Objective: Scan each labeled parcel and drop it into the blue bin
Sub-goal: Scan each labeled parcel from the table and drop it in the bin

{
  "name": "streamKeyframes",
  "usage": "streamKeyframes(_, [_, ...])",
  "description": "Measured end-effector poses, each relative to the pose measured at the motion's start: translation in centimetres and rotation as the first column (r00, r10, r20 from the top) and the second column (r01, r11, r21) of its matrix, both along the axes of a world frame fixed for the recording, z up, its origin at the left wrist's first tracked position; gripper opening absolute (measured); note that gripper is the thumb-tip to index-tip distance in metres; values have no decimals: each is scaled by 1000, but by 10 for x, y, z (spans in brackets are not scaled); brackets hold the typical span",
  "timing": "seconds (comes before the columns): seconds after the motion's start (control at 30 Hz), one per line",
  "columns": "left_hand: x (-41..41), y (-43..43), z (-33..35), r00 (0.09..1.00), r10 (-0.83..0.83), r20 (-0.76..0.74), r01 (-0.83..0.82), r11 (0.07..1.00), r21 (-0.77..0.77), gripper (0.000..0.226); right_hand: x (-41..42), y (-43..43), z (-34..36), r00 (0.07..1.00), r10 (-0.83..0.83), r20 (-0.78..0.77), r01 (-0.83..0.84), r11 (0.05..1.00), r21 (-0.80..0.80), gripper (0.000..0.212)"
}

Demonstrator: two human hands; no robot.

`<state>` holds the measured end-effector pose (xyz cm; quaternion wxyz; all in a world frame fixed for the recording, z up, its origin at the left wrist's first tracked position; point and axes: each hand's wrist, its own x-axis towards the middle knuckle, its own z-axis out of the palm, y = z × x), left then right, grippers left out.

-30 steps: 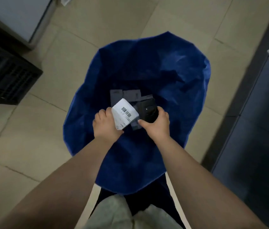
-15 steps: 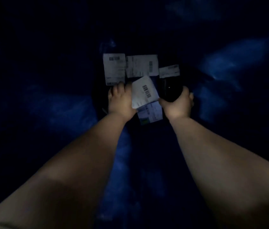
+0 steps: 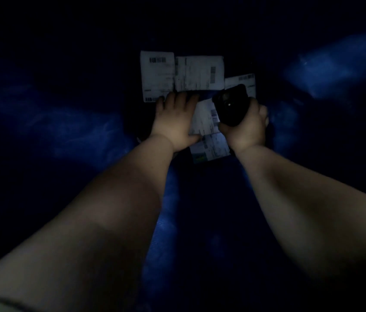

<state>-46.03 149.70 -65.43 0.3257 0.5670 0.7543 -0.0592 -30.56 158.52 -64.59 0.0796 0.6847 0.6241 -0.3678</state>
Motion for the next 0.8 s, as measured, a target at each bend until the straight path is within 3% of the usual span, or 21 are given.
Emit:
streamKeyframes(0.13, [-13, 12, 72, 998, 4, -64, -2, 1000, 26, 84, -21, -2, 74, 1000, 6, -6, -6, 1000, 18, 85])
streamKeyframes(0.33, [-17, 4, 229, 917, 397, -45, -393, 916, 74, 73, -42, -1, 242, 994, -77, -73, 80, 996, 43, 85])
streamKeyframes(0.43, [-21, 2, 325, 866, 500, -15, -492, 857, 153, 69, -46, -4, 341, 991, -91, -102, 95, 995, 43, 82])
streamKeyframes(0.7, [-45, -10, 564, 867, 498, 9, -443, 762, 473, 61, -29, -31, 576, 984, 110, -141, -83, 979, 185, 92])
streamKeyframes(0.8, [-56, -21, 628, 855, 509, 97, -469, 679, 564, 55, -29, -35, 641, 967, 183, -179, -131, 955, 267, 94])
